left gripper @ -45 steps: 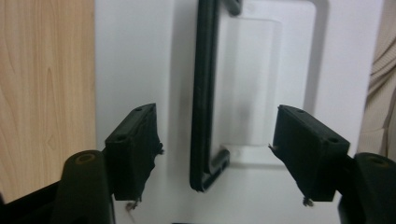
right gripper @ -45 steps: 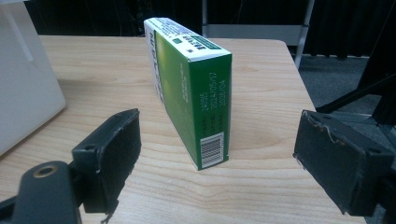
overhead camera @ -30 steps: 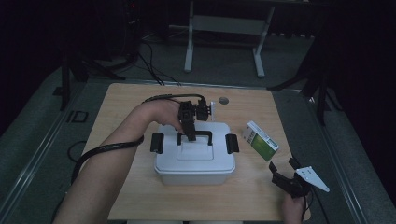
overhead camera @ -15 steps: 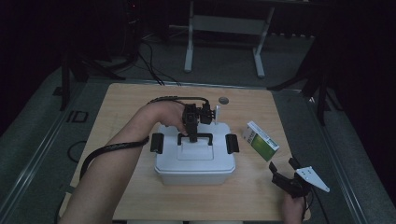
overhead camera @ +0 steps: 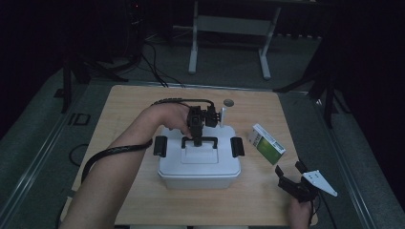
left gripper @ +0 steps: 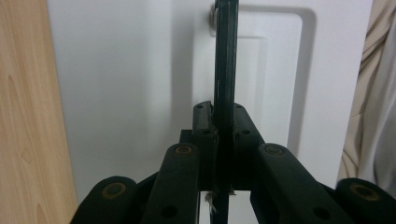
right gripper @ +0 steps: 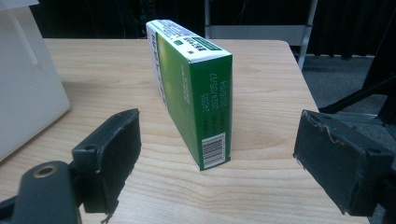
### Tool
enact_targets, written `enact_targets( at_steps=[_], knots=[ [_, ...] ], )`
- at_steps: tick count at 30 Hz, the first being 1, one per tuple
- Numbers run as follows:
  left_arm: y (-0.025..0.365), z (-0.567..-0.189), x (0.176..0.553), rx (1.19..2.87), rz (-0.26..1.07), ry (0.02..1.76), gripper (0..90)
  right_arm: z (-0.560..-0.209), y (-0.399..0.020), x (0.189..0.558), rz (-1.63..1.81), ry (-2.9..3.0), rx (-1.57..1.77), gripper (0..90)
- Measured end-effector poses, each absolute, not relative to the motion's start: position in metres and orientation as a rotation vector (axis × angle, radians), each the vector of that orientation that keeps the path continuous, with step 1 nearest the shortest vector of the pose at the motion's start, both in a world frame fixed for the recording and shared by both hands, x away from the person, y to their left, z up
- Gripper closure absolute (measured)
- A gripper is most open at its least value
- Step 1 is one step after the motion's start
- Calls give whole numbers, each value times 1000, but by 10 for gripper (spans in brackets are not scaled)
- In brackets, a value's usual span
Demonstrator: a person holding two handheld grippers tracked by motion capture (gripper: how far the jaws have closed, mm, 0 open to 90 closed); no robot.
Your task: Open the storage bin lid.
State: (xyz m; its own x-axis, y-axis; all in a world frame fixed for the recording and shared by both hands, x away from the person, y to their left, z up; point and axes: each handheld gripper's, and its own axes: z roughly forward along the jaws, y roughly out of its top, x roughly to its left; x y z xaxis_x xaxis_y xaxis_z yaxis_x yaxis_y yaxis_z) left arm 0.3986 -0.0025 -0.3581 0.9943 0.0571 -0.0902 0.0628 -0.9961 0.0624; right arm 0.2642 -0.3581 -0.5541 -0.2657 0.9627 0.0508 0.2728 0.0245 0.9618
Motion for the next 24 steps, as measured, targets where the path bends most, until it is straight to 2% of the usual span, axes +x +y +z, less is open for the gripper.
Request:
enact_targets(
  at_steps=[24],
  knots=[
    [23, -325, 391, 3039, -103, 135, 841, -554, -358, 264, 1276, 1619, 1286, 142]
  ],
)
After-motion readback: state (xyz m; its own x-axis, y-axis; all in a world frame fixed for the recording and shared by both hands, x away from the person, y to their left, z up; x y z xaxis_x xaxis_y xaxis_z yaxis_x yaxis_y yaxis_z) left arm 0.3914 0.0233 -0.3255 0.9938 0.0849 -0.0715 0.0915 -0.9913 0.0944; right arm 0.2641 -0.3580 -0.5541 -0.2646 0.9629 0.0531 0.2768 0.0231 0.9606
